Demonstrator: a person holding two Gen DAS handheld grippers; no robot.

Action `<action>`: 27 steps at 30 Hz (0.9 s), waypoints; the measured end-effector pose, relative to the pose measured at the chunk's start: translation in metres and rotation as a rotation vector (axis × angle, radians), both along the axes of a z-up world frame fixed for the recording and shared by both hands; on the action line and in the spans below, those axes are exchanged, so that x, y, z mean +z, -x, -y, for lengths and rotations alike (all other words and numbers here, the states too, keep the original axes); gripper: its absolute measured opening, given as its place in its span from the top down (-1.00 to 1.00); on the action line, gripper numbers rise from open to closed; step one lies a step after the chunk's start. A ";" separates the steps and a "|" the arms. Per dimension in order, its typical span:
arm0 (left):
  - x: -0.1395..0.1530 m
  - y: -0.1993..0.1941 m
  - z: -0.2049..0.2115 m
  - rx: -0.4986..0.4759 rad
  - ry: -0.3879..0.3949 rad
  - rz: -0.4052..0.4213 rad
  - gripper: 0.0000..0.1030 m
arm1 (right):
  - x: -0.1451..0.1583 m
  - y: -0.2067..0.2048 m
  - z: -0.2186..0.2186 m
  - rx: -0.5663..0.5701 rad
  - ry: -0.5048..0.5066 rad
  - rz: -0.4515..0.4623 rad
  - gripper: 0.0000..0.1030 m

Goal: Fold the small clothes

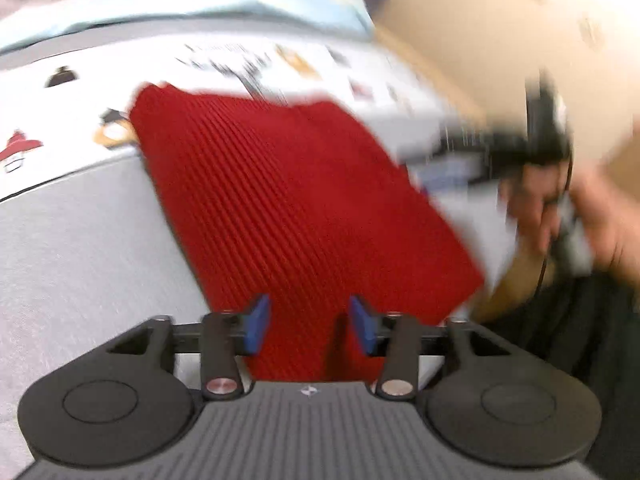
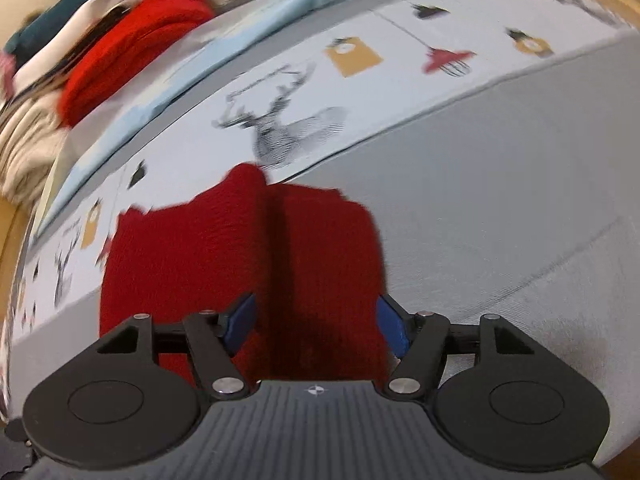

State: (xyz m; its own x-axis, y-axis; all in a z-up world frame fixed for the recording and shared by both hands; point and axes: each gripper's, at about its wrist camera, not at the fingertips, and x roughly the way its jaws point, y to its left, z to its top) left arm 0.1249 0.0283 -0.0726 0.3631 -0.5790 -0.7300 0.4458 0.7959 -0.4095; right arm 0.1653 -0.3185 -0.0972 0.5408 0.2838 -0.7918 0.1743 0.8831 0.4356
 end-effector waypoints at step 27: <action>-0.035 -0.104 -0.002 0.399 0.184 -0.139 -0.20 | -0.028 -0.034 -0.020 0.011 -0.065 -0.103 0.71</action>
State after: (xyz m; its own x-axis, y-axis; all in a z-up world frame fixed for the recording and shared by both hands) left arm 0.2292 0.0305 -0.1075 0.4899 -0.5381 -0.6859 0.0499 0.8028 -0.5942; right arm 0.1997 -0.2988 -0.1257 0.4540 0.3419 -0.8228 0.2121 0.8554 0.4725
